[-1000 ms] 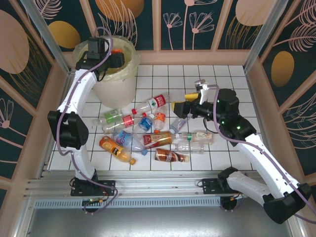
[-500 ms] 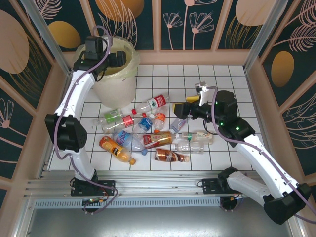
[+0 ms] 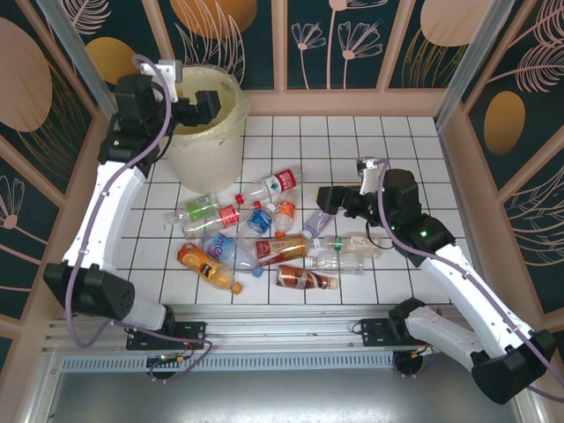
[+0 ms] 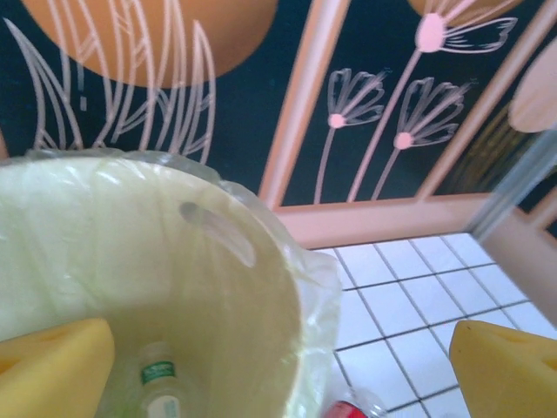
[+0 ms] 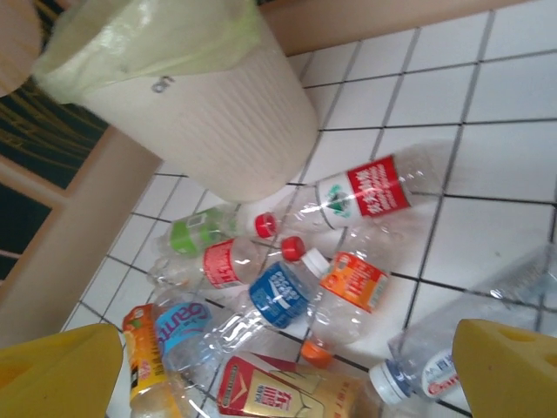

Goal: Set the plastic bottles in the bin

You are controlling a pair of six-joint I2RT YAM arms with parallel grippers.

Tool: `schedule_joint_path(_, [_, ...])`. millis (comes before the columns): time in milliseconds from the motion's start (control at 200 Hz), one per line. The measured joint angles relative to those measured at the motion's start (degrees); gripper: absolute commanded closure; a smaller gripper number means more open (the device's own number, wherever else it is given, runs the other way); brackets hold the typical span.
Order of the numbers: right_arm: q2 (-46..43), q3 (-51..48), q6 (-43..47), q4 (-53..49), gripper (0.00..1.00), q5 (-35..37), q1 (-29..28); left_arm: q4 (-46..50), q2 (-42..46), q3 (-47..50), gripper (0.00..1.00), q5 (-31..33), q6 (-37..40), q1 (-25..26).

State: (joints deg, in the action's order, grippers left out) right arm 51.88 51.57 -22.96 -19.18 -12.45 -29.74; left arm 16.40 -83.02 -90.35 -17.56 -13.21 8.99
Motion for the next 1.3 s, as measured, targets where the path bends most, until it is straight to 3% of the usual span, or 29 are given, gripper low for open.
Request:
schedule_joint_path(225, [-0.35, -2.32, -5.18, -3.89, 0.06, 5.99, 0.00, -5.31, 9.03, 14.56, 0.01, -6.54, -3.30, 1.79])
schedule_joint_path(580, [3.69, -7.04, -12.41, -3.04, 0.09, 10.95, 0.59, -12.81, 18.80, 28.57, 0.02, -7.52, -6.47, 15.28])
schedule_joint_path(891, [11.93, -9.88, -16.61, 3.91, 0.16, 11.10, 5.31, -17.57, 19.23, 39.36, 0.02, -7.04, -8.07, 25.81])
schedule_joint_path(1301, [25.68, -11.89, -18.67, 17.33, 0.21, 9.38, 8.81, -25.31, 16.11, 46.90, 0.01, -6.64, -9.86, 32.85])
